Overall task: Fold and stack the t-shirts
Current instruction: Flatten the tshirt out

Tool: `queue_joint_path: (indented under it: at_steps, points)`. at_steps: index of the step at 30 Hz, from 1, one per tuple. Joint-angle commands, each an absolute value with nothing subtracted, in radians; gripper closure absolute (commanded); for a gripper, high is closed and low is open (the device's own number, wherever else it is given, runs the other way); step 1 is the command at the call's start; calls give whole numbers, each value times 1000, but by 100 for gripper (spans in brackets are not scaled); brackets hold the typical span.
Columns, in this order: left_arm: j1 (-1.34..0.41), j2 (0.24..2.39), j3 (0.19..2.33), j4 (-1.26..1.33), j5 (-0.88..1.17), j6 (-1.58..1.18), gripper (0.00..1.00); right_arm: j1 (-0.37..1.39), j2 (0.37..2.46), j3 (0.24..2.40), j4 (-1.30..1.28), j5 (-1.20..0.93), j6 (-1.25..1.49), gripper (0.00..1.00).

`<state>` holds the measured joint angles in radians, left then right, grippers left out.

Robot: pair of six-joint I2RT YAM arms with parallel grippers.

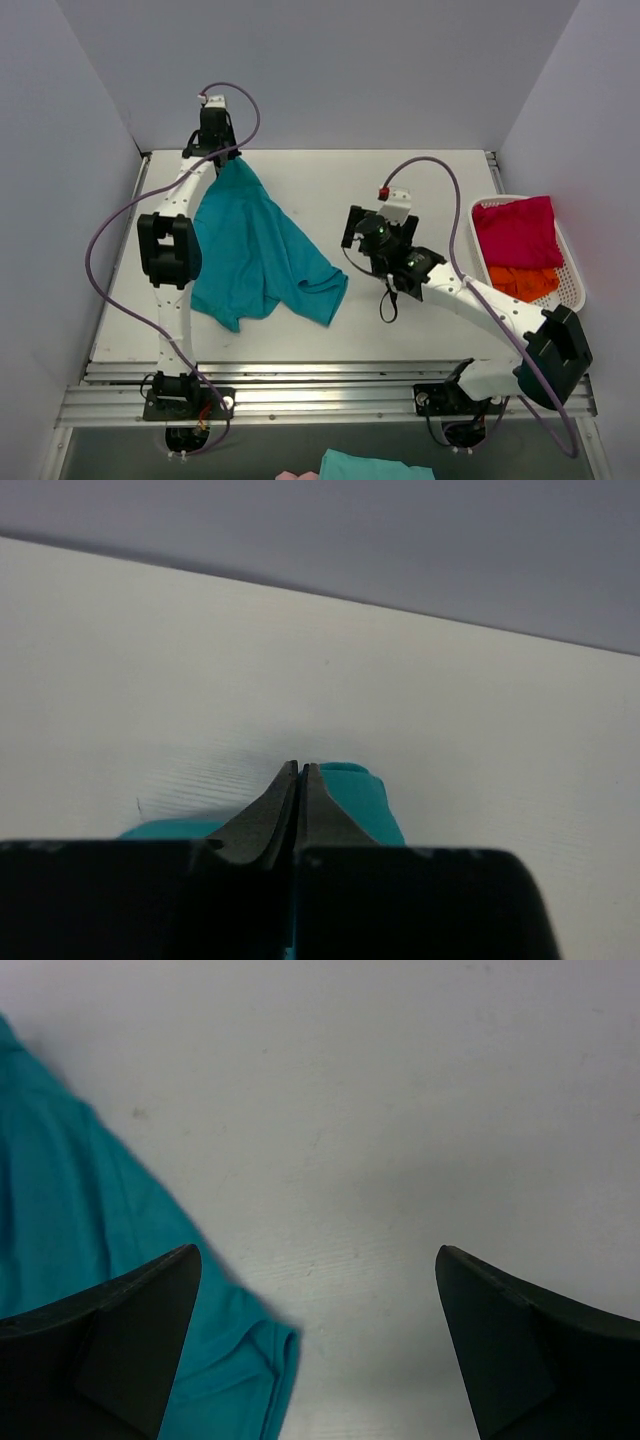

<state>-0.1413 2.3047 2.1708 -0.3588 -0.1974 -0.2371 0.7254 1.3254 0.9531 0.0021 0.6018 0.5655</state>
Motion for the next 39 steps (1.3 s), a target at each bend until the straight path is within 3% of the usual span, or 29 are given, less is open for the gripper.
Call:
queue_joint_path:
  at_steps: [1, 10, 20, 39]
  points:
    - [-141, 2347, 2186, -387, -153, -265, 98, 857, 1270, 943, 5, 555, 635, 0]
    - [-141, 2359, 2095, -333, -120, -290, 98, 962, 1501, 954, 132, 453, 695, 13]
    - [-127, 2322, 2023, -287, -103, -299, 98, 982, 1802, 1121, 183, 407, 666, 19]
    - [-117, 2322, 1996, -258, -89, -313, 98, 989, 1876, 1158, 169, 384, 663, 23]
